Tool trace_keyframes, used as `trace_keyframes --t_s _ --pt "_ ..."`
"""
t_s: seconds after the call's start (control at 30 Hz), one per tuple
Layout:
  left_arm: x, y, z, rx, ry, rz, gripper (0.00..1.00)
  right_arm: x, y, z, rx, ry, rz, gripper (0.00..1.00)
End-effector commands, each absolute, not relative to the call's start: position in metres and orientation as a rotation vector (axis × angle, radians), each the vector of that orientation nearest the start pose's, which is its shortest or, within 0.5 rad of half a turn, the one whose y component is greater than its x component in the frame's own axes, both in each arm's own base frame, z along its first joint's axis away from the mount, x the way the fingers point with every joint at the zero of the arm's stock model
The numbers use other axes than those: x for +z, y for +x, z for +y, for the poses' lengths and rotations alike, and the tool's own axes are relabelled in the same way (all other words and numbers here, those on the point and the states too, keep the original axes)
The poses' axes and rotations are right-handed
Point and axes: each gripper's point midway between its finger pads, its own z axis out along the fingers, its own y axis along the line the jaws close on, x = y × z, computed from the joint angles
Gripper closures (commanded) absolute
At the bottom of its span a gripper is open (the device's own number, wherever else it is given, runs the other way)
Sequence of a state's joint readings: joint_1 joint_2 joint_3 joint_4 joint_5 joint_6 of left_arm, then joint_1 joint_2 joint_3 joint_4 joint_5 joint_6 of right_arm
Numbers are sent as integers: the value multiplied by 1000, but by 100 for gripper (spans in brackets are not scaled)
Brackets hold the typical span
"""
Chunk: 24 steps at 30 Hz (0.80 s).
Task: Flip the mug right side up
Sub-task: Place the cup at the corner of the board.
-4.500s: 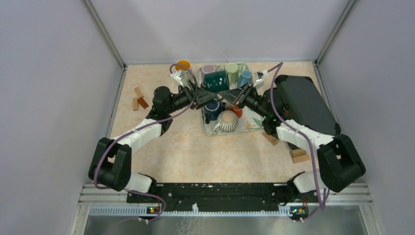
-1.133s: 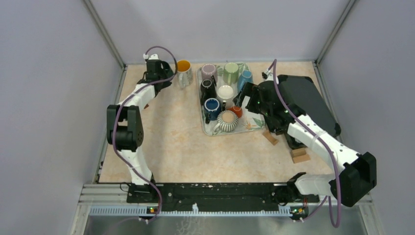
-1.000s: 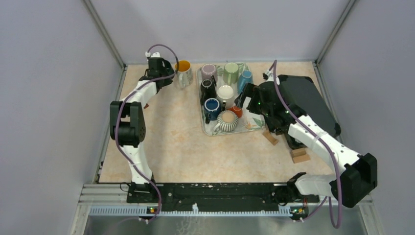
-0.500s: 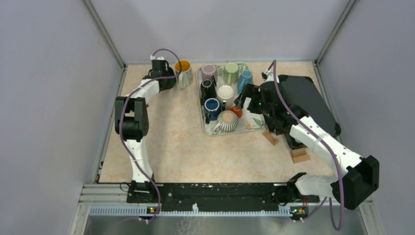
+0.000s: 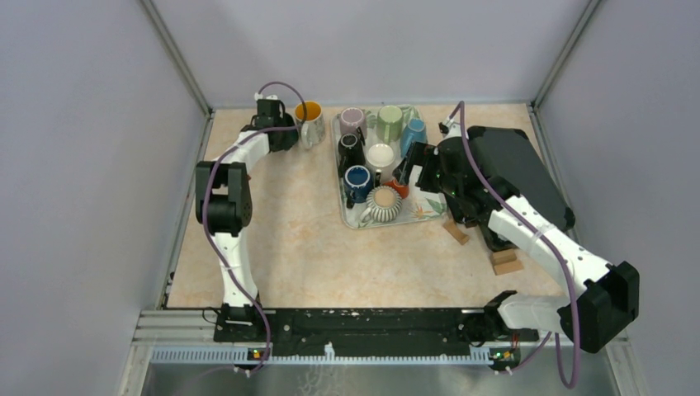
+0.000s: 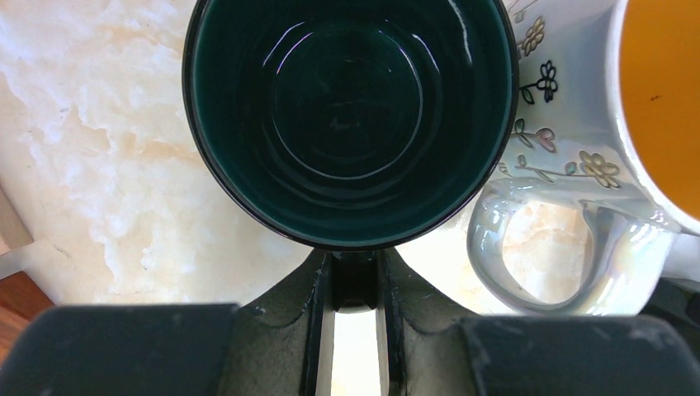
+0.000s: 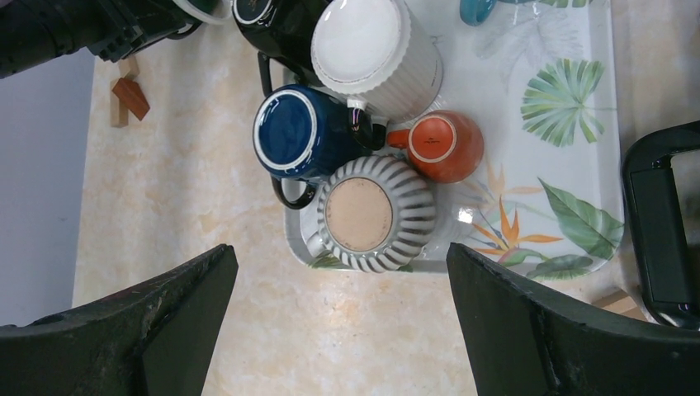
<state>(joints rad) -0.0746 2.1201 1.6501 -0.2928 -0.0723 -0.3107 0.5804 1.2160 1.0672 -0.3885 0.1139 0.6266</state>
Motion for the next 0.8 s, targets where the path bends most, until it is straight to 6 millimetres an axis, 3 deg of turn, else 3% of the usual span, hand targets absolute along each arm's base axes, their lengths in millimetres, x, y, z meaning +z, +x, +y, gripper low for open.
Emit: trace_keyframes --t_s 0.0,0.13,0.47,0.77 --pt "117 582 -40 -135 -290 2188 82 236 317 216 619 94 2120 1" --pt "117 582 -40 -137 -290 2191 78 235 317 216 622 92 2123 1" --pt "125 582 -45 -169 -276 2180 55 231 314 215 618 84 2135 1" --pt "159 577 -46 -192 -275 2132 37 226 312 215 605 59 2150 1"
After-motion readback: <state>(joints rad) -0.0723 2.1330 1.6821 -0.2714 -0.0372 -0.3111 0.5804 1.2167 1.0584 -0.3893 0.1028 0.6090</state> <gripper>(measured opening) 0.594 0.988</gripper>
